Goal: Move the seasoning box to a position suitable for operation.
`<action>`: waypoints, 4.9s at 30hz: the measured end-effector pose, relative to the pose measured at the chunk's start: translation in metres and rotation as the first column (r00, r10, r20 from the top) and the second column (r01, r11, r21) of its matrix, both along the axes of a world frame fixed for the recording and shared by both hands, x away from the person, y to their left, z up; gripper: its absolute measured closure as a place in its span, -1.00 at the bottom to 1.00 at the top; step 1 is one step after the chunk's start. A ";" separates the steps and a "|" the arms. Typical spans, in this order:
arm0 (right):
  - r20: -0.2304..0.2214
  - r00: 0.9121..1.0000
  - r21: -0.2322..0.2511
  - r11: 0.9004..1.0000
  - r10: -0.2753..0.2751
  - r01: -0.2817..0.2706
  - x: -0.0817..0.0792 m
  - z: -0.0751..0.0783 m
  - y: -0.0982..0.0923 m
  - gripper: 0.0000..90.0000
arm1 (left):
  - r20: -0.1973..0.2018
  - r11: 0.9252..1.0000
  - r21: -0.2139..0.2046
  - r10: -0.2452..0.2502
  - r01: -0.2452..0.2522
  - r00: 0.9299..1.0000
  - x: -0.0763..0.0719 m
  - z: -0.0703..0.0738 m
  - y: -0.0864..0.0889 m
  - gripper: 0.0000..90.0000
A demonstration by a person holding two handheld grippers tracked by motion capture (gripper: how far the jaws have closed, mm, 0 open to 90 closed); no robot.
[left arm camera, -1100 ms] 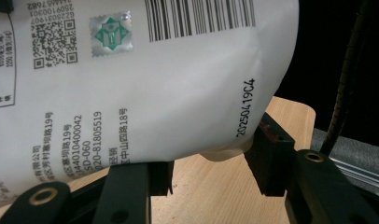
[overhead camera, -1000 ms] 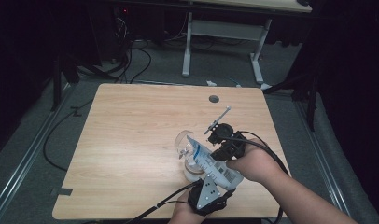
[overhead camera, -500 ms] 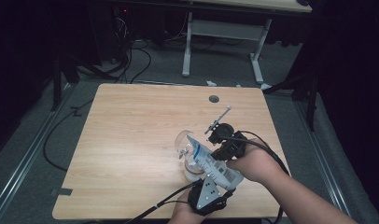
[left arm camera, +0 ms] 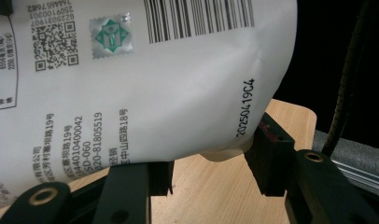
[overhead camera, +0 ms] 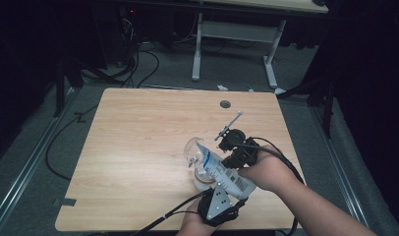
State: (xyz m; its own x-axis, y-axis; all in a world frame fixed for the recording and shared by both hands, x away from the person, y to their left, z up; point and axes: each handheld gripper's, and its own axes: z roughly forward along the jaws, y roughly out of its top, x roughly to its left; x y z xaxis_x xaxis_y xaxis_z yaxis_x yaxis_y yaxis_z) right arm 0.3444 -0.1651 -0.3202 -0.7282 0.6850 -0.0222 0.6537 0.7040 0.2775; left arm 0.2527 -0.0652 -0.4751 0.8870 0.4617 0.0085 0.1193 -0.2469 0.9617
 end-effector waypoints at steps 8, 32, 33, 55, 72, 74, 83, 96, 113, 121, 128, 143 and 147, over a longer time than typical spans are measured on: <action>0.000 1.000 -0.002 1.000 0.000 0.000 0.000 0.000 0.000 0.99 | 0.001 1.000 -0.001 0.001 -0.001 1.000 0.000 0.000 0.000 0.26; -0.001 1.000 -0.008 1.000 0.004 -0.004 0.001 0.000 0.001 0.99 | 0.000 1.000 -0.006 -0.002 0.002 1.000 0.000 0.001 0.000 0.26; 0.000 1.000 -0.005 1.000 0.004 -0.004 0.001 0.000 0.001 0.99 | 0.001 1.000 -0.005 -0.002 0.002 1.000 0.000 0.001 0.000 0.26; 0.010 1.000 -0.002 1.000 0.004 -0.004 0.000 0.004 0.001 0.99 | 0.011 1.000 -0.012 0.001 0.000 1.000 0.000 0.004 0.000 0.26; 0.009 1.000 -0.004 1.000 0.009 -0.009 0.000 0.003 0.001 0.99 | 0.008 1.000 -0.013 0.003 -0.003 1.000 0.000 0.003 -0.001 0.26; 0.009 1.000 -0.005 1.000 0.010 -0.010 0.000 0.003 0.001 0.99 | 0.008 1.000 -0.013 0.003 -0.003 1.000 0.000 0.003 -0.001 0.26; 0.010 1.000 -0.009 1.000 0.006 -0.006 0.000 0.004 0.003 0.99 | 0.007 1.000 -0.022 0.003 -0.003 1.000 0.000 0.004 -0.001 0.26; 0.012 1.000 -0.012 1.000 0.011 -0.011 0.000 0.005 0.004 0.99 | 0.008 1.000 -0.028 0.004 -0.004 1.000 0.000 0.006 -0.001 0.26; 0.015 1.000 -0.011 1.000 0.017 -0.017 -0.001 0.007 0.006 0.99 | 0.015 0.999 -0.034 0.006 -0.006 1.000 0.000 0.008 -0.001 0.26; 0.018 1.000 -0.008 1.000 0.021 -0.021 -0.001 0.007 0.007 0.99 | 0.018 0.999 -0.031 0.010 -0.009 1.000 0.000 0.008 0.000 0.26; 0.018 1.000 -0.008 1.000 0.016 -0.015 0.000 0.007 0.008 0.99 | 0.017 0.999 -0.031 0.011 -0.011 1.000 0.001 0.008 0.000 0.26; 0.017 1.000 -0.006 1.000 0.018 -0.018 0.000 0.007 0.008 0.99 | 0.018 0.999 -0.032 0.011 -0.011 1.000 0.001 0.008 0.000 0.26; 0.017 1.000 -0.005 1.000 0.019 -0.018 0.000 0.006 0.007 0.99 | 0.018 1.000 -0.030 0.010 -0.009 1.000 0.001 0.008 0.000 0.26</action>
